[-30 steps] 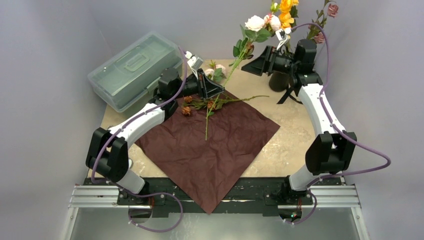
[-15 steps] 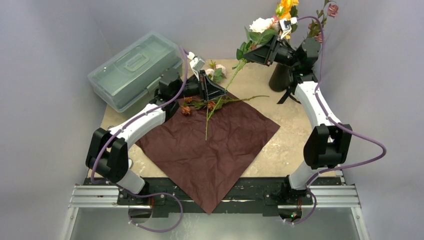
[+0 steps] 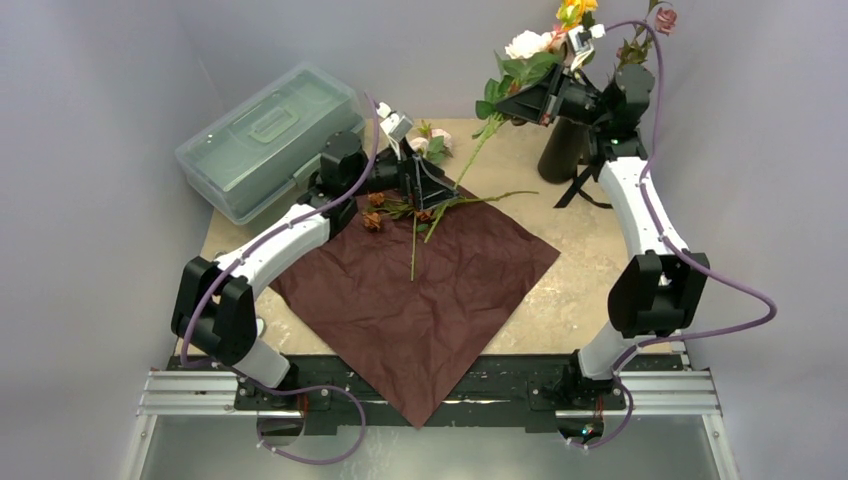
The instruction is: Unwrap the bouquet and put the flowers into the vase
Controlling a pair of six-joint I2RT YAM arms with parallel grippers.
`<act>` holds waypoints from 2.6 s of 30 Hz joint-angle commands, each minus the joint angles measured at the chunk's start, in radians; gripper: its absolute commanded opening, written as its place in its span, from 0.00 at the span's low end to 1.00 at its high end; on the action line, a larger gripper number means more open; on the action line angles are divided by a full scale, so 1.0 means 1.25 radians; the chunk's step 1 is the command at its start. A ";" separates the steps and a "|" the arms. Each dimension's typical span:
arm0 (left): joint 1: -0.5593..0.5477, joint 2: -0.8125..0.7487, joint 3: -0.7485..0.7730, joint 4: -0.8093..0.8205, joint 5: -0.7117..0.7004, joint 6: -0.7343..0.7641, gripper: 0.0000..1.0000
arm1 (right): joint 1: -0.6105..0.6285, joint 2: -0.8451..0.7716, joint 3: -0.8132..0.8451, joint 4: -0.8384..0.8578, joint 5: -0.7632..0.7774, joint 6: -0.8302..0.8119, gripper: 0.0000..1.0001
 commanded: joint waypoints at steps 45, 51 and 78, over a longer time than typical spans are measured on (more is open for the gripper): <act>0.030 0.004 0.013 -0.088 -0.122 0.069 1.00 | -0.365 0.191 0.665 -0.578 0.530 -0.636 0.00; 0.030 0.011 0.014 -0.097 -0.128 0.069 1.00 | -0.344 0.192 0.627 -0.577 0.519 -0.640 0.00; 0.031 0.034 0.044 -0.221 -0.184 0.153 1.00 | -0.247 0.307 0.525 -0.602 0.551 -0.749 0.06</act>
